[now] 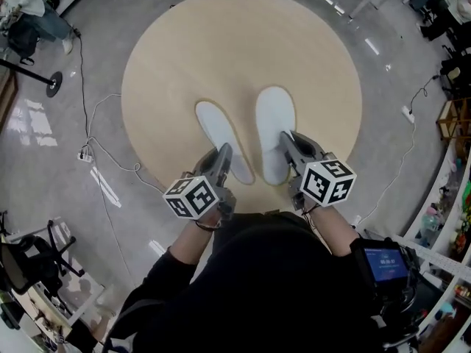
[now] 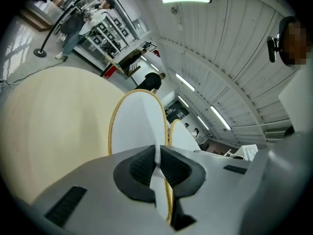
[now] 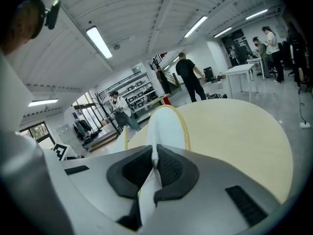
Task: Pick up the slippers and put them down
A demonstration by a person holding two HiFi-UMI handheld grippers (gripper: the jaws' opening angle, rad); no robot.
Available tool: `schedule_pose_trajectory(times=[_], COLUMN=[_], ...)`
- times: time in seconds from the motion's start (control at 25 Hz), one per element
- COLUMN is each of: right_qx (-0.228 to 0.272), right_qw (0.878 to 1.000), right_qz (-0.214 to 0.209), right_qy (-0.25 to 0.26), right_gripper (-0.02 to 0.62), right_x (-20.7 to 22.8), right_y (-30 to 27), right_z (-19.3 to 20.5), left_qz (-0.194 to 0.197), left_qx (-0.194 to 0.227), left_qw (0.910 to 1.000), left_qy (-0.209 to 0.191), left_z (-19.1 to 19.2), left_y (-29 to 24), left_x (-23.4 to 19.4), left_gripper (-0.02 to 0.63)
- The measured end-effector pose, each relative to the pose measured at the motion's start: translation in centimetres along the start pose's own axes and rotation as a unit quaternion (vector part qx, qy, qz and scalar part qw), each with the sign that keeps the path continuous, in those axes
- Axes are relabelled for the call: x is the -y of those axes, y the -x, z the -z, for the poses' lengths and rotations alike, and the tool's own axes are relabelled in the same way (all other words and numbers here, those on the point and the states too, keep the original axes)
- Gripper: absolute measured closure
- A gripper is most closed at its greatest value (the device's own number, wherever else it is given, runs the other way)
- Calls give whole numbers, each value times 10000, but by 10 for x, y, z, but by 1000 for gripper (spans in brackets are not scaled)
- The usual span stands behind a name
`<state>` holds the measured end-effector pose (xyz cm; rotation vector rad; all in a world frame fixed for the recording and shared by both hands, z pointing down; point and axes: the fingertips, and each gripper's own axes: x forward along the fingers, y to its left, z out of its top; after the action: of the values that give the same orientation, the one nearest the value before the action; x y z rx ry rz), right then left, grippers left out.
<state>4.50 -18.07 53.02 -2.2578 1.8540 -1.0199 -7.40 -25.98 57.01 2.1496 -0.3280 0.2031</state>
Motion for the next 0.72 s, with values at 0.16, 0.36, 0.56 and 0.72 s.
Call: schedule_pose_trajectory(times=[0.16, 0.36, 0.56, 0.72], right_qx=[468, 829, 1060, 1166], right_qw=[9989, 9962, 9932, 9908], right_qz=[18, -74, -293, -536], right_qy=[-80, -273, -380, -431], right_gripper=[566, 566, 566, 566], right_x=[8, 14, 24, 39], right_y=[48, 86, 105, 136], right_z=[-26, -44, -53, -59], left_qz=[291, 659, 558, 413], left_qx=[91, 99, 295, 447], left_qw=[9995, 9973, 9969, 9970], left_qy=[-127, -314, -464, -489], left_z=[2, 9, 11, 26], left_y=[-1, 4, 3, -1], left_x=[45, 89, 112, 146], left_gripper=[572, 572, 571, 571])
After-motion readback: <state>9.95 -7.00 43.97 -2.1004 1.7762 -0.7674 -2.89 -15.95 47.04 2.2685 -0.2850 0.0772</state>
